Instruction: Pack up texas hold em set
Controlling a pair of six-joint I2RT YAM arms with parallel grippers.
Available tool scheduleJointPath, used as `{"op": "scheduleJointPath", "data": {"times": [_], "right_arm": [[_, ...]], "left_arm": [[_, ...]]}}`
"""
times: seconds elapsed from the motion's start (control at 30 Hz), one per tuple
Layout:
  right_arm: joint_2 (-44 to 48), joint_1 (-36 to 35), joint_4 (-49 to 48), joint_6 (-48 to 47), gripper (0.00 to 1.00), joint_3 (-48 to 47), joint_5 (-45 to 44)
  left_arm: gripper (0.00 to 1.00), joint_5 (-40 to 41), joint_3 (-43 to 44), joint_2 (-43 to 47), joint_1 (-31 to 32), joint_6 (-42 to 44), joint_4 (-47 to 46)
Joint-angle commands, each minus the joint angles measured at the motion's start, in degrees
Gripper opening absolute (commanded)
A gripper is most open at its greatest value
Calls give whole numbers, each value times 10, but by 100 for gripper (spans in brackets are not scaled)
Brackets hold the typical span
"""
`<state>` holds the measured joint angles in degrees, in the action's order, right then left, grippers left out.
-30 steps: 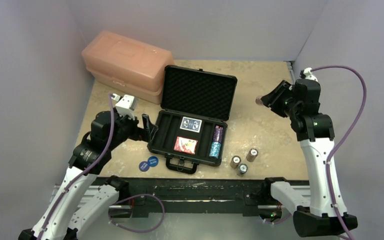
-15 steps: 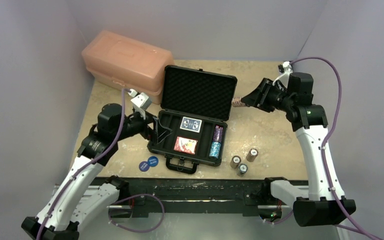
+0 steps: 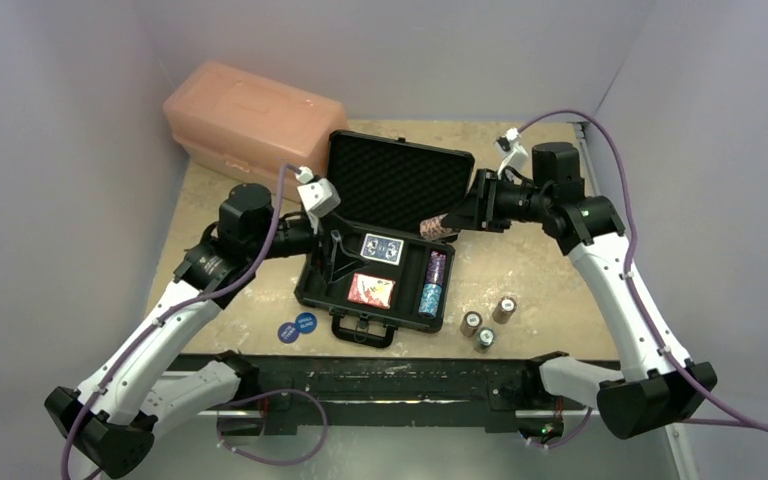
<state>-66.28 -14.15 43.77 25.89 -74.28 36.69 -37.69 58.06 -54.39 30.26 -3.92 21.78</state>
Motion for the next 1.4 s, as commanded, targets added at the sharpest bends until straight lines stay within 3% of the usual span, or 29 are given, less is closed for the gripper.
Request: {"op": "scheduleJointPath", "data": {"times": [0.0, 0.57, 1.03, 1.1, 1.17, 1.3, 1.37], "right_arm": [[-10, -22, -30, -5, 0, -46, 64], [-52, -188, -70, 14, 0, -85, 68], [-63, -228, -67, 5, 0, -108, 60], [-64, -229, -66, 5, 0, -109, 58], [-63, -230, -67, 5, 0, -108, 57], [-63, -231, -72, 6, 0, -102, 55], [-65, -231, -72, 7, 0, -102, 54]], "left_arm": [[79, -14, 5, 17, 29, 74, -54], [76, 30, -6, 6, 119, 179, -67], [54, 55, -5, -23, 140, 154, -93], [48, 60, -7, -22, 143, 152, -99], [37, 59, -8, -23, 146, 152, -102], [1, 58, -4, -31, 150, 154, -93], [0, 64, -6, -33, 151, 149, -91]]}}
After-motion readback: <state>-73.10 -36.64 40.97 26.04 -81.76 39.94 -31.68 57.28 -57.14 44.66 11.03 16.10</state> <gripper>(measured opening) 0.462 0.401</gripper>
